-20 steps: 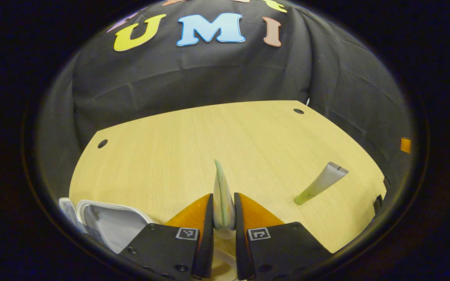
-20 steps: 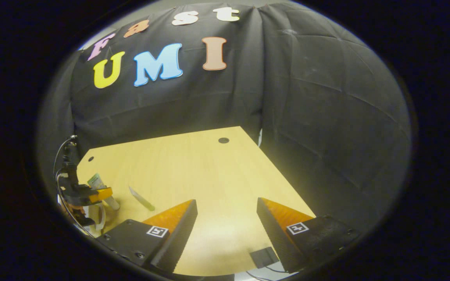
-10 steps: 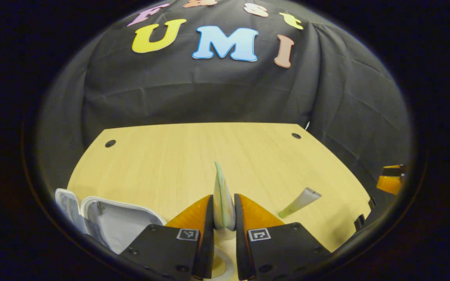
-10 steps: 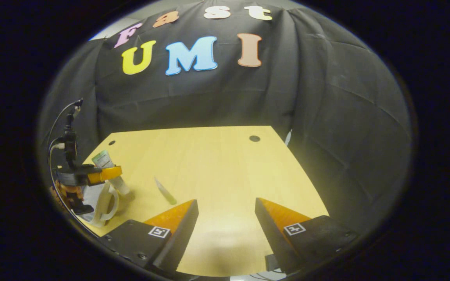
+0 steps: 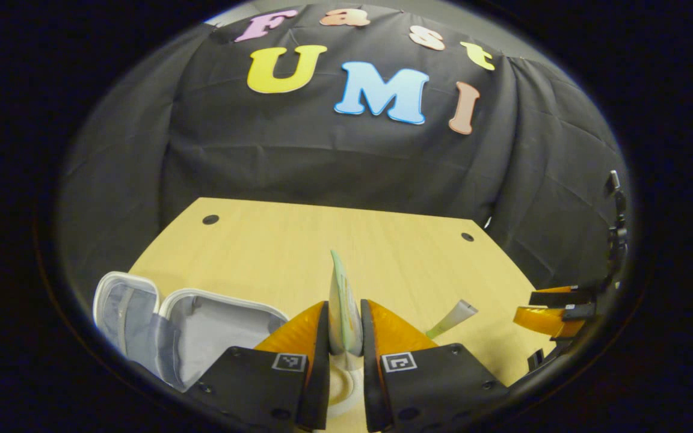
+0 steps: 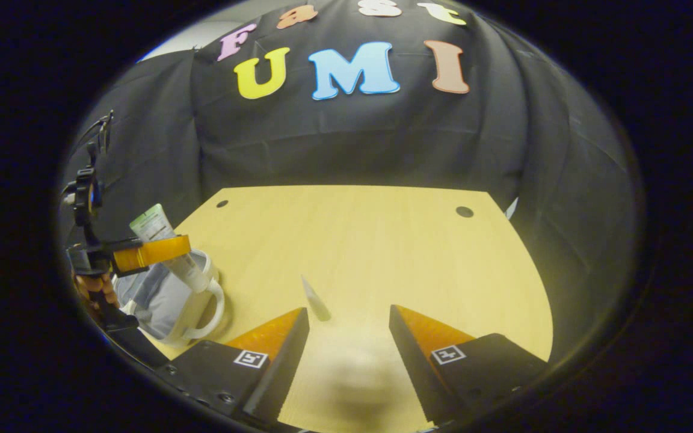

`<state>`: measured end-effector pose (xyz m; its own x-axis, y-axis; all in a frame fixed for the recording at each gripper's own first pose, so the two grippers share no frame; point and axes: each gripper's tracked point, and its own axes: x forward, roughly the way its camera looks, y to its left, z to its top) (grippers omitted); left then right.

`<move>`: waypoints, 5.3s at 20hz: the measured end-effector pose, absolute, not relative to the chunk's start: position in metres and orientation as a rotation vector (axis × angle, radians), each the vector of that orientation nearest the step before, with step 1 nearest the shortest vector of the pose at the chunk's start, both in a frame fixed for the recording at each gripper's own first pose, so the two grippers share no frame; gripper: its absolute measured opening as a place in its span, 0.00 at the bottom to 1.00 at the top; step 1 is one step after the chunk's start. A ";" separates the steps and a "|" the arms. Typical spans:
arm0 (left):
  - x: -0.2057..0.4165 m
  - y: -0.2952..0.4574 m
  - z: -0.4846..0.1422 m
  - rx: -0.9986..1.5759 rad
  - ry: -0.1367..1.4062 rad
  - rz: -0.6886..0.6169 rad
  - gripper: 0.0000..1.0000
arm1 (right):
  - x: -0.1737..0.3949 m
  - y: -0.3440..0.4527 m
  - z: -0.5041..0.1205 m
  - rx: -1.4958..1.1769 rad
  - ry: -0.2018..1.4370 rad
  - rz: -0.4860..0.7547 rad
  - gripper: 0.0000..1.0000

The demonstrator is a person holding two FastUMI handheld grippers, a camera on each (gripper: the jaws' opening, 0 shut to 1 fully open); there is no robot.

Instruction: First open the suitcase, pack the skin care products into it, and then close the suitcase.

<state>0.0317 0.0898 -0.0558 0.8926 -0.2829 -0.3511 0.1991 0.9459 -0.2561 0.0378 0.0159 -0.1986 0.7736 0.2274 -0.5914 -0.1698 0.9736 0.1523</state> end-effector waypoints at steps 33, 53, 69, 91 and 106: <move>-0.104 0.277 -0.211 -0.087 1.058 0.141 0.35 | 0.073 0.057 -0.280 0.074 0.835 0.334 0.24; -0.088 0.296 -0.161 -0.070 0.757 0.216 1.00 | 0.036 0.131 -0.199 0.196 0.773 0.532 0.24; -0.223 0.322 -0.127 -0.221 0.664 0.498 1.00 | -0.009 0.306 -0.228 0.144 1.059 0.847 0.60; -0.140 0.652 -0.164 -0.312 0.646 0.462 1.00 | 0.077 0.089 -0.269 0.396 1.035 0.122 0.76; -0.073 0.700 -0.293 -0.769 0.807 0.403 1.00 | 0.031 0.090 -0.281 0.424 1.120 -0.013 0.77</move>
<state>-0.0734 0.7002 -0.2935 0.6386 0.0390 -0.7686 -0.5903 0.6655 -0.4567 0.0311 0.0903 -0.2812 0.4438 0.2004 -0.8734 0.2201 0.9205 0.3230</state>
